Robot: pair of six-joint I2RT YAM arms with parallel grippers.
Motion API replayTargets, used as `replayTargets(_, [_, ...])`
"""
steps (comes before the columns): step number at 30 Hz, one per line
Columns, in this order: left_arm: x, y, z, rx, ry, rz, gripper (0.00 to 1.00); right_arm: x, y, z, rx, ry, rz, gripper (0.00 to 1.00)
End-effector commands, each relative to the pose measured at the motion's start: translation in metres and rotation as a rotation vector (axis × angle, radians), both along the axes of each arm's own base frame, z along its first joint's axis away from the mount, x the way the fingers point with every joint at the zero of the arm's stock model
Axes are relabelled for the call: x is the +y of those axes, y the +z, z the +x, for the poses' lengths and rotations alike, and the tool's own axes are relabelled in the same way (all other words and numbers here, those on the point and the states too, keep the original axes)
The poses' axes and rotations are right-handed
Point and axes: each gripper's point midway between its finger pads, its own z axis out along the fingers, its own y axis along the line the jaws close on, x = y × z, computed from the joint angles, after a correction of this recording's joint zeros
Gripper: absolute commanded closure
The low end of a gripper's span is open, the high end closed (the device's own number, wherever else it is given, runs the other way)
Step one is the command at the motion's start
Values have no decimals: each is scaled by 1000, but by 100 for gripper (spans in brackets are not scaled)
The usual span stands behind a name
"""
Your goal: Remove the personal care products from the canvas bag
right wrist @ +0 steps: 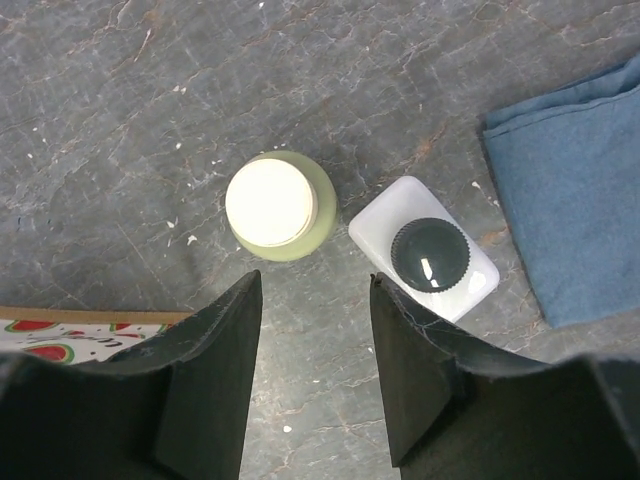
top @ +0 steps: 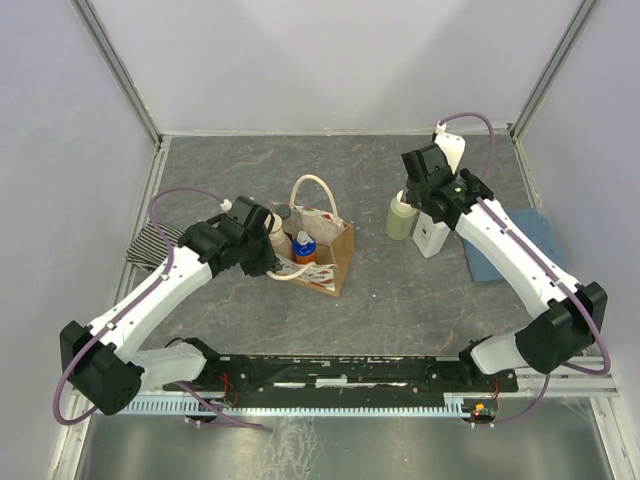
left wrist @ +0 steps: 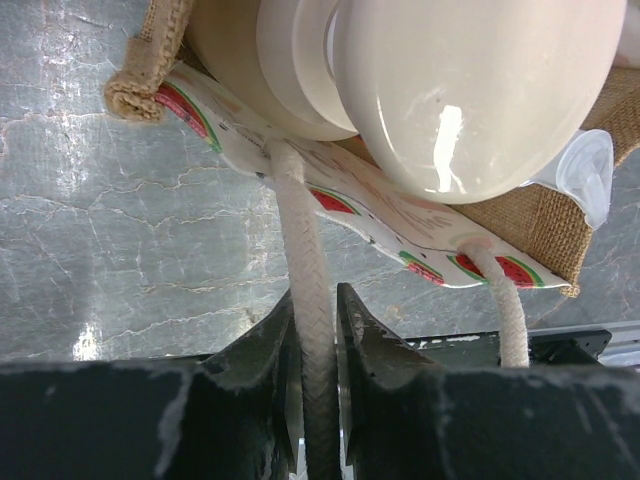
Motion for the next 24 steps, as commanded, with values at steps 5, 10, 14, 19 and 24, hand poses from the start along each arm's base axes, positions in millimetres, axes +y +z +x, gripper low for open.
replayTargets(5, [-2, 15, 7, -53, -27, -8, 90, 67, 27, 5, -43, 301, 133, 47])
replayTargets(10, [-3, 16, 5, -60, -22, -29, 97, 162, 31, -22, 47, 695, 158, 55])
replayTargets(14, [-1, 19, 5, -76, -10, -32, 97, 212, 21, -43, 126, 922, 133, 50])
replayTargets(19, [-1, 18, 5, -70, -11, -27, 97, 236, -4, -60, 193, 1042, 118, 24])
replayTargets(24, [-1, 18, 5, -65, -13, -25, 97, 247, -25, -75, 247, 1121, 111, 18])
